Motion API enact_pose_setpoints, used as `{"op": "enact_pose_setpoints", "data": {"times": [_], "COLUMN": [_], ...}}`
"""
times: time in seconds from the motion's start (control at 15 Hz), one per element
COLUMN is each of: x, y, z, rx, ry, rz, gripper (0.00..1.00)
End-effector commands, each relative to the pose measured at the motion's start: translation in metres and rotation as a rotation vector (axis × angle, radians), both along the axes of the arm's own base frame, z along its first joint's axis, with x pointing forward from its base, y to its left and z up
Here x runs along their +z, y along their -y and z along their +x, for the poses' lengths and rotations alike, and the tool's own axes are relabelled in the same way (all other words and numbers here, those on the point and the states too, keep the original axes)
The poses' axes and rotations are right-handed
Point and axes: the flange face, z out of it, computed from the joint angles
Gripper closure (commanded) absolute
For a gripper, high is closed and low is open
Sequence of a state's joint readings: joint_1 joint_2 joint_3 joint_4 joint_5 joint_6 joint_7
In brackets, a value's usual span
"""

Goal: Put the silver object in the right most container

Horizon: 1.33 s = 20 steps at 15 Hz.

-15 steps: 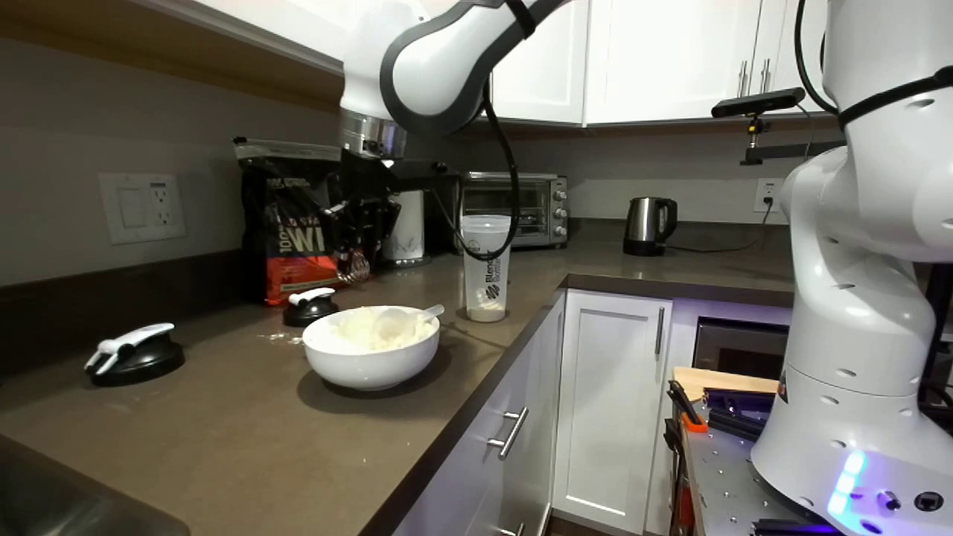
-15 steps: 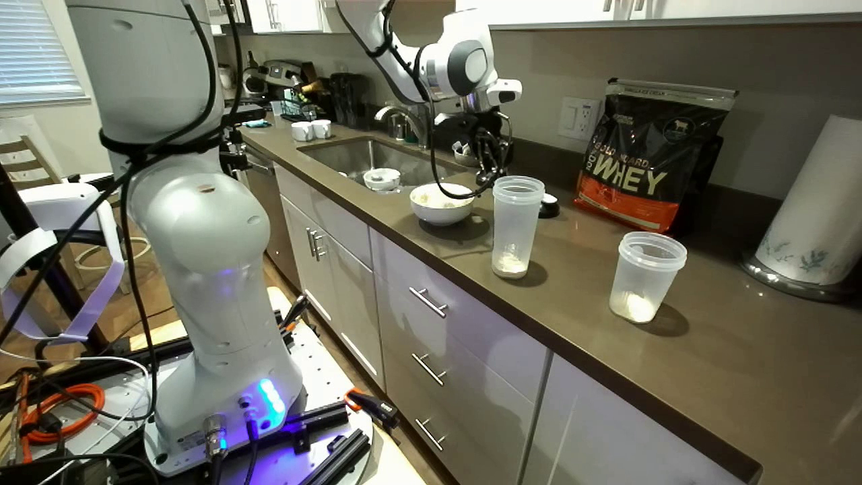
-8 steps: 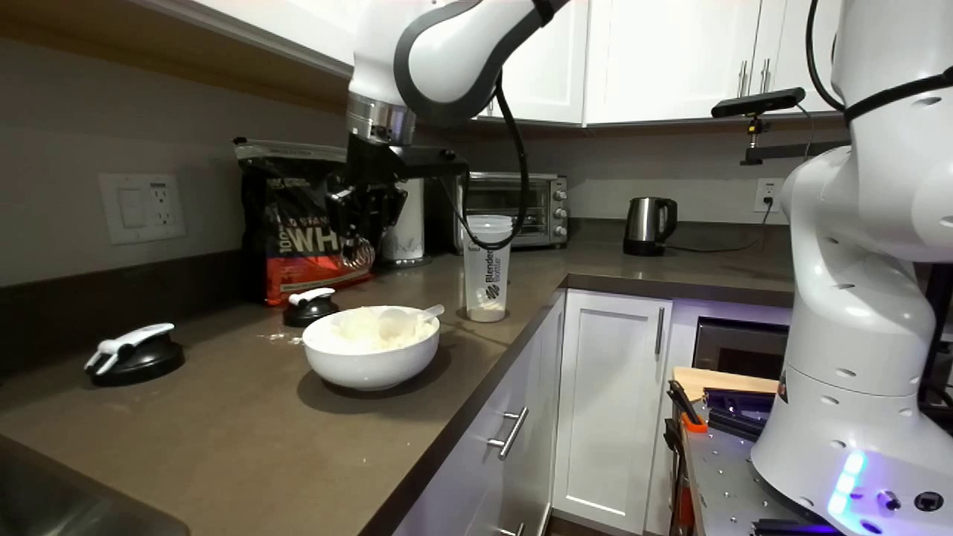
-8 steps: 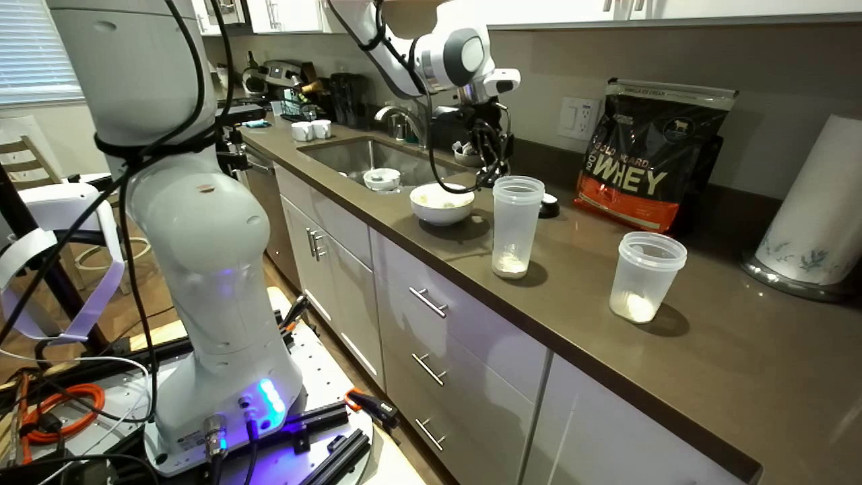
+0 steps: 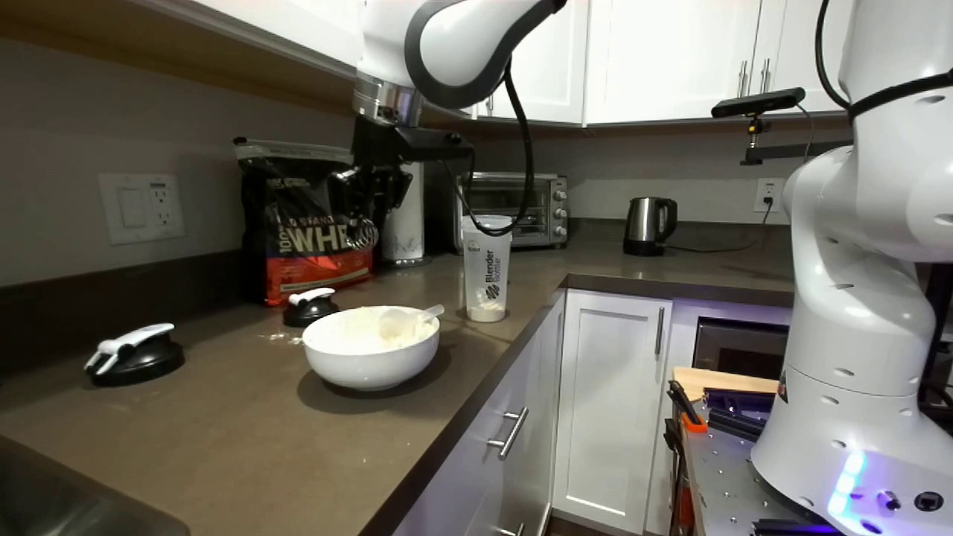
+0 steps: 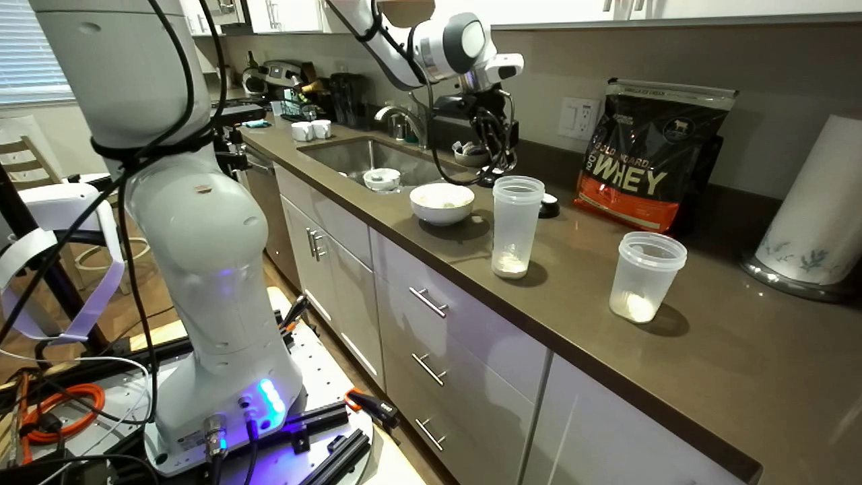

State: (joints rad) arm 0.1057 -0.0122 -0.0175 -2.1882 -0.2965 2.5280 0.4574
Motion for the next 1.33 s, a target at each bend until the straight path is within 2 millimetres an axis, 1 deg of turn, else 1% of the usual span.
{"op": "enact_pose_setpoints", "data": {"times": [0.0, 0.07, 0.67, 0.93, 1.27], "x": [0.011, 0.014, 0.043, 0.058, 0.067], "y": [0.004, 0.003, 0.01, 0.021, 0.036], "z": [-0.008, -0.011, -0.015, -0.018, -0.024], "rx": [-0.022, -0.023, -0.04, -0.071, -0.12], "ry": [0.02, 0.024, 0.07, 0.094, 0.105], "rz": [-0.016, -0.016, -0.049, -0.07, -0.093], "gripper": [0.5, 0.52, 0.51, 0.5, 0.5]}}
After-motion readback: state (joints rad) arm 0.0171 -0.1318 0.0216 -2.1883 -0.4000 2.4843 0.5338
